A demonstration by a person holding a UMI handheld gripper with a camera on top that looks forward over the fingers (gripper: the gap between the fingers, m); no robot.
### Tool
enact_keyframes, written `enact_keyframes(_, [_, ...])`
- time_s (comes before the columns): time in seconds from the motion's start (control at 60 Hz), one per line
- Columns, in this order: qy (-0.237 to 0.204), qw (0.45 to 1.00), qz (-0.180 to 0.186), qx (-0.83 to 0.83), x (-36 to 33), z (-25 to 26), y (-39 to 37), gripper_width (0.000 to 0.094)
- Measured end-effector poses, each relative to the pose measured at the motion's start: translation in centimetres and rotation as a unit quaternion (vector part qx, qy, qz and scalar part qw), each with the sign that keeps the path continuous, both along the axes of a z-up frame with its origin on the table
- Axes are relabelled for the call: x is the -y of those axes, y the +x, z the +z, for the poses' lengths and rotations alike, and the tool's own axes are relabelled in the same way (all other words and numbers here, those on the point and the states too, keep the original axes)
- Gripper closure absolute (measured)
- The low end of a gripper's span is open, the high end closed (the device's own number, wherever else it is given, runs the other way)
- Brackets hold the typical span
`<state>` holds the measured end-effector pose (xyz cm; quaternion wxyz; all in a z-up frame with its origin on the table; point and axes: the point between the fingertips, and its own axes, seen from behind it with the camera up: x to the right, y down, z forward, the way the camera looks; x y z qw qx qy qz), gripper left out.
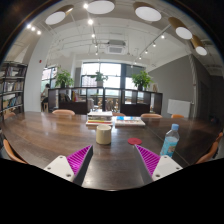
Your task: Pour water
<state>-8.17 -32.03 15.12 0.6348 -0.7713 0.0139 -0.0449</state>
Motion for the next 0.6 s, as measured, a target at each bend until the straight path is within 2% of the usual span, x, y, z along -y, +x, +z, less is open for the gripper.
enact_keyframes(0.033, [0.007, 1.0, 0.01, -0.012, 0.3, -1.8, 2.4, 0.0092])
enact_keyframes(0.05, [0.007, 1.0, -0.004, 0.004, -0.3, -1.6, 3.8, 0.0092])
enact_keyframes(0.15, [0.008, 1.0, -0.024, 0.007, -1.2, -3.9, 9.9, 0.0092])
enact_keyframes(0.267, [-0.016, 0.997, -0.075, 0.003, -1.3, -6.4, 17.9, 0.0097])
enact_keyframes(0.35, [-0.013, 0.995, -0.096, 0.006, -2.2, -6.8, 22.3, 0.0103])
enact_keyframes(0.6, [0.012, 0.996, -0.085, 0.018, -8.3, -7.0, 29.0, 0.0098])
